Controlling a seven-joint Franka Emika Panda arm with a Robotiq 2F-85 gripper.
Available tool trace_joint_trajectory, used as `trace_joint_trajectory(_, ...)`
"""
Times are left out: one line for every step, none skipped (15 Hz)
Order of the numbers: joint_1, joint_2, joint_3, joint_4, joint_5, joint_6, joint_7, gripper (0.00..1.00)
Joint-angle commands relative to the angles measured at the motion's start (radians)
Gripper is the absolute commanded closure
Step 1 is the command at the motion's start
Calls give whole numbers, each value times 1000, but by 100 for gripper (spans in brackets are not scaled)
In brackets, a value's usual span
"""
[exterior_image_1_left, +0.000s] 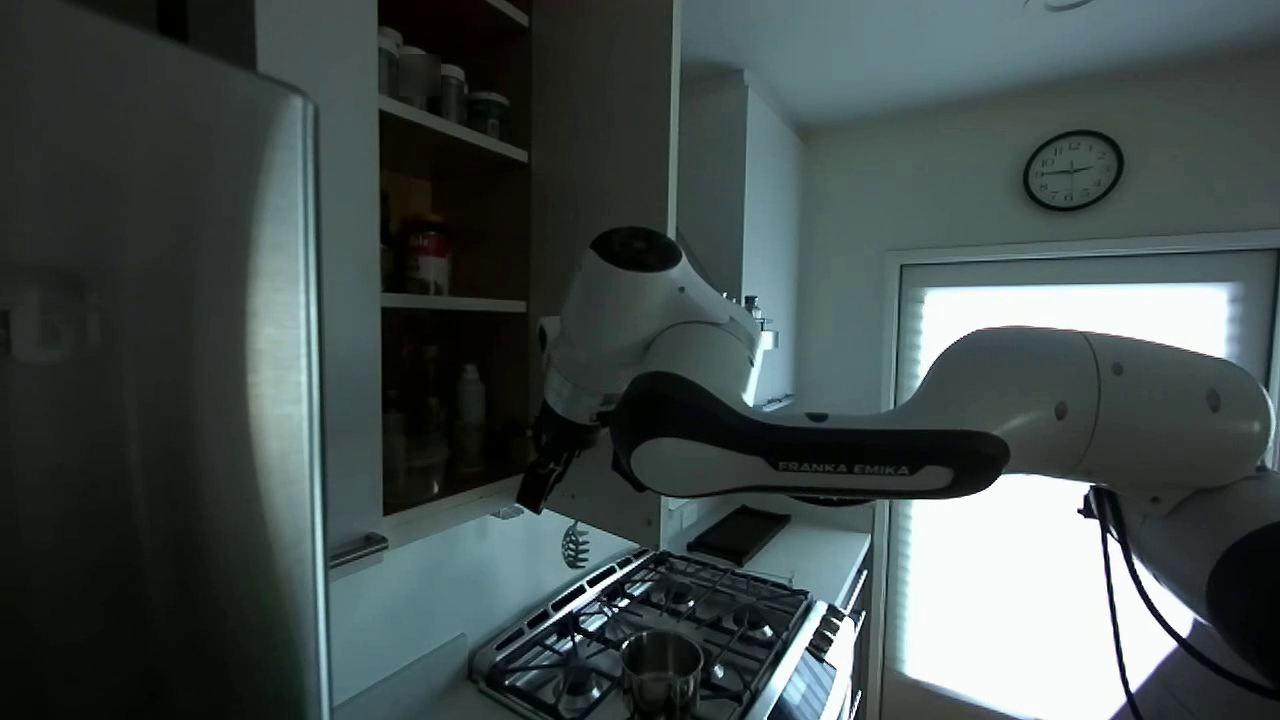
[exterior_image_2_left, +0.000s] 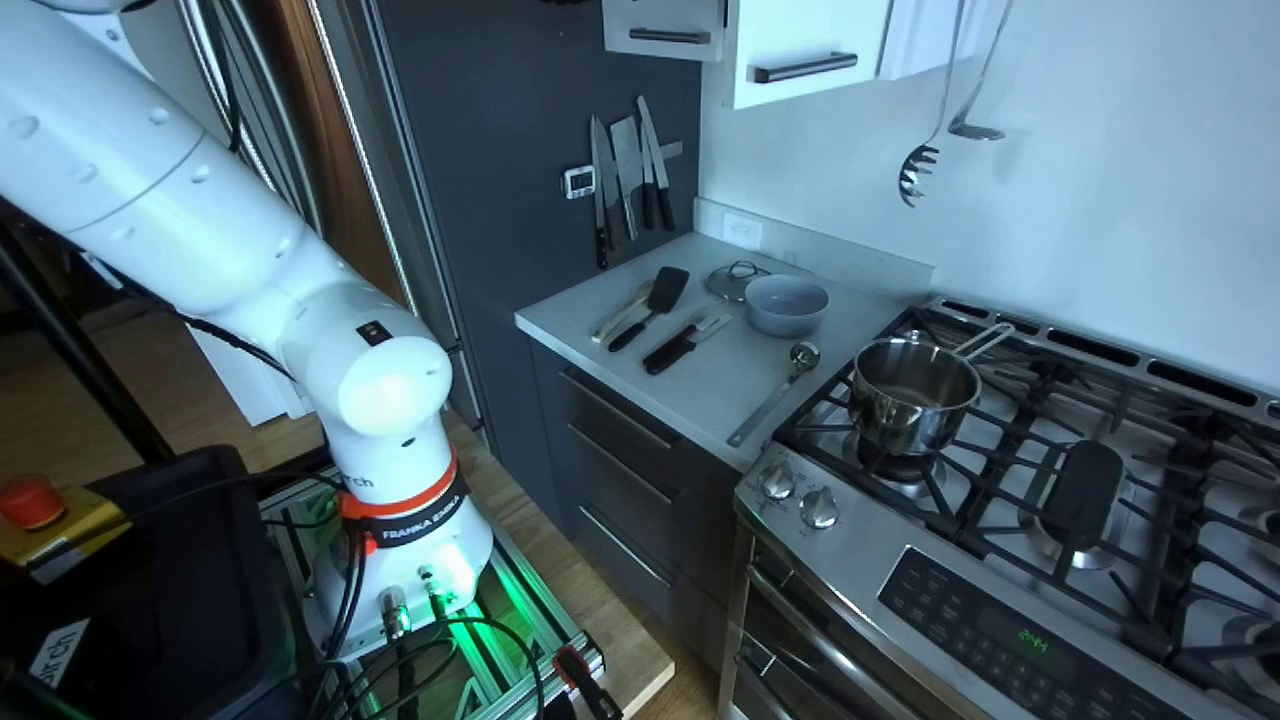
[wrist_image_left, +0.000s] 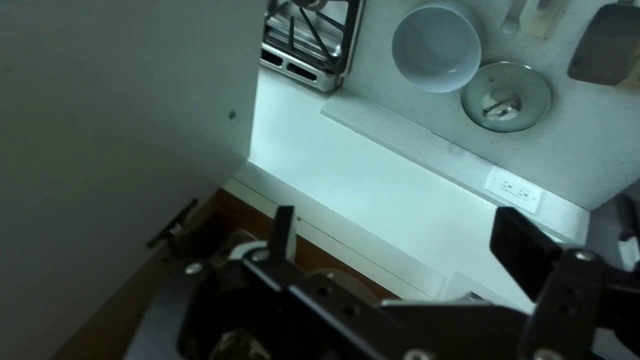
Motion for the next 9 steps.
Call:
trace_joint_trajectory(42, 69, 41, 100, 29, -49, -73, 0)
trace_joint_trajectory(44, 88, 56, 121, 15, -55, -82, 0)
trace_joint_trajectory(51, 108, 63, 140, 13, -52, -97, 0)
trace_joint_trajectory(60, 136, 65, 160, 24, -36, -118, 0)
trace_joint_trajectory(49, 76, 60, 102, 5, -22, -70, 0)
trace_joint_trajectory(53, 90, 62, 114, 4, -22, -72, 0)
trace_joint_trajectory(53, 94, 62, 115, 3, -21, -72, 0)
trace_joint_trajectory(53, 94, 61, 115, 3, -21, -72, 0)
trace_joint_trajectory(53, 92, 60, 115, 3, -21, -72, 0)
